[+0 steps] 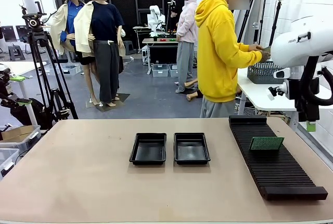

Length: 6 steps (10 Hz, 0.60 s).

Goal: Inspect and transfer BCBs to ESD trays.
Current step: Pick up the Blank PCB from the PCB Rack and place it in the left ESD tray.

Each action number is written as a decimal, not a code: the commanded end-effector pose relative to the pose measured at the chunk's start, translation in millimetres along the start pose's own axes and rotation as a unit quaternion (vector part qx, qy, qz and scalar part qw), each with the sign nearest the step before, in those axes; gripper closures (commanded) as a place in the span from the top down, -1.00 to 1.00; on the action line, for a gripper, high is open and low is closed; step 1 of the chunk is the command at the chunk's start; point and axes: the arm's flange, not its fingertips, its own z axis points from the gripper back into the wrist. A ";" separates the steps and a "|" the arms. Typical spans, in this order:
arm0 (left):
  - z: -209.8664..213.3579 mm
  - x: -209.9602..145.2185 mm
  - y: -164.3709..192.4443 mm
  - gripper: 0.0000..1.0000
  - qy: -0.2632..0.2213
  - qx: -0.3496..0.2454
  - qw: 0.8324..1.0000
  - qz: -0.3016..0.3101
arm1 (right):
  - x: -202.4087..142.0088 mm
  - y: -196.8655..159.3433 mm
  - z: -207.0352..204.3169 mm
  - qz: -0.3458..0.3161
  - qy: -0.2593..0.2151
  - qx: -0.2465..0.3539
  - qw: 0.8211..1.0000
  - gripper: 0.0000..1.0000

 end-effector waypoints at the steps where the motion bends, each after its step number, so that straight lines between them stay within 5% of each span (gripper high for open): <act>1: 0.6 0.3 -1.7 1.00 -0.004 0.000 1.000 0.001 | -1.1 2.5 -1.0 -0.004 0.004 0.010 1.000 1.00; 6: 0.6 0.3 -1.7 1.00 -0.004 0.000 1.000 0.001 | -1.1 2.5 -1.0 -0.004 0.004 0.010 1.000 1.00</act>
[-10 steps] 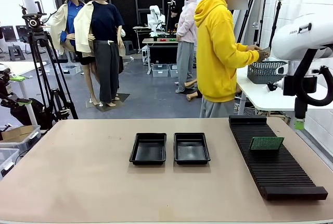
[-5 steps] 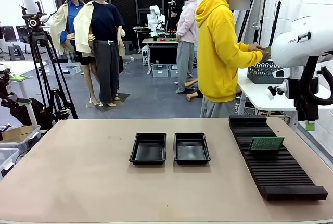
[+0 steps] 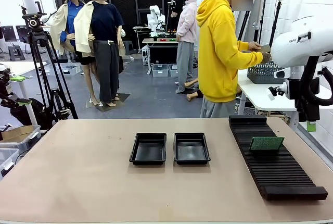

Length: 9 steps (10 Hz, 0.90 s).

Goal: Inspect and transfer BCBs to ESD trays.
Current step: Pick up the Blank PCB from the PCB Rack and place it in the left ESD tray.

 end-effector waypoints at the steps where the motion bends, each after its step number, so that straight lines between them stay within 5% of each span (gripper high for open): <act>1: 0.6 0.3 -1.7 1.00 -0.004 0.000 1.000 0.001 | 0.5 1.1 0.2 -0.003 0.002 0.002 1.000 1.00; 3: 0.6 0.3 -1.7 1.00 -0.004 0.000 1.000 0.001 | 0.0 0.0 0.0 0.000 0.000 0.000 1.000 1.00; 5: 0.6 0.3 -1.7 1.00 -0.004 0.000 1.000 0.001 | 11.5 -3.9 3.1 0.060 -0.087 -0.060 0.993 1.00; 9: 0.6 0.3 -1.7 1.00 -0.004 0.000 1.000 0.001 | 36.2 -6.2 -14.1 0.099 -0.128 -0.082 0.983 1.00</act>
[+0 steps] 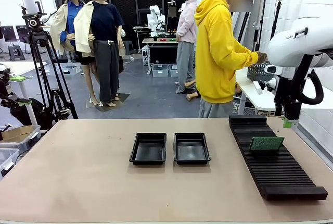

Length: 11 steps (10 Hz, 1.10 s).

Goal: Inspect and transfer BCBs to ESD trays.
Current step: Pick up the Blank PCB from the PCB Rack and place it in the left ESD tray.

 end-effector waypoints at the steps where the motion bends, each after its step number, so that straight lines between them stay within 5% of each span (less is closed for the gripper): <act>1: 0.6 0.3 -1.8 1.00 -0.004 0.000 1.000 0.001 | 0.8 8.2 -24.6 0.031 -0.034 0.007 0.999 1.00; 11: 0.6 0.3 -1.8 1.00 -0.004 0.000 1.000 0.001 | 1.7 4.9 -74.4 0.064 -0.089 -0.058 0.992 1.00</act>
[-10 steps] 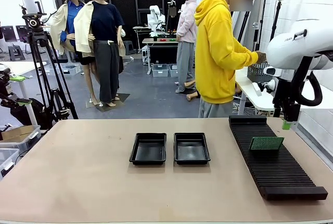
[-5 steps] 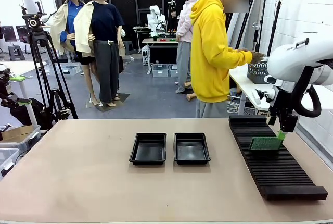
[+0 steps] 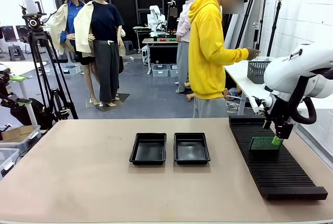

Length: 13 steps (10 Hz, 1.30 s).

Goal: Inspect and transfer BCBs to ESD trays.
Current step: Pick up the Blank PCB from the PCB Rack and place it in the left ESD tray.

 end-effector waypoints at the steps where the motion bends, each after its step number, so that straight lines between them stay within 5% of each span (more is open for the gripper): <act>1: 0.6 0.3 -1.8 1.00 -0.004 0.000 1.000 0.001 | -3.0 -6.8 -12.8 0.025 -0.028 -0.013 0.999 1.00; 10: 0.6 0.3 -1.8 1.00 -0.004 0.000 1.000 0.001 | -7.7 -26.6 -28.7 0.041 -0.013 0.030 0.999 0.93; 12: 0.6 0.3 -1.8 1.00 -0.004 0.000 1.000 0.001 | -4.9 -30.7 -30.0 0.048 -0.007 0.036 0.998 0.48; 13: 0.6 0.3 -1.8 1.00 -0.004 0.000 1.000 0.001 | -4.1 -30.8 -30.0 0.049 -0.005 0.037 0.998 0.09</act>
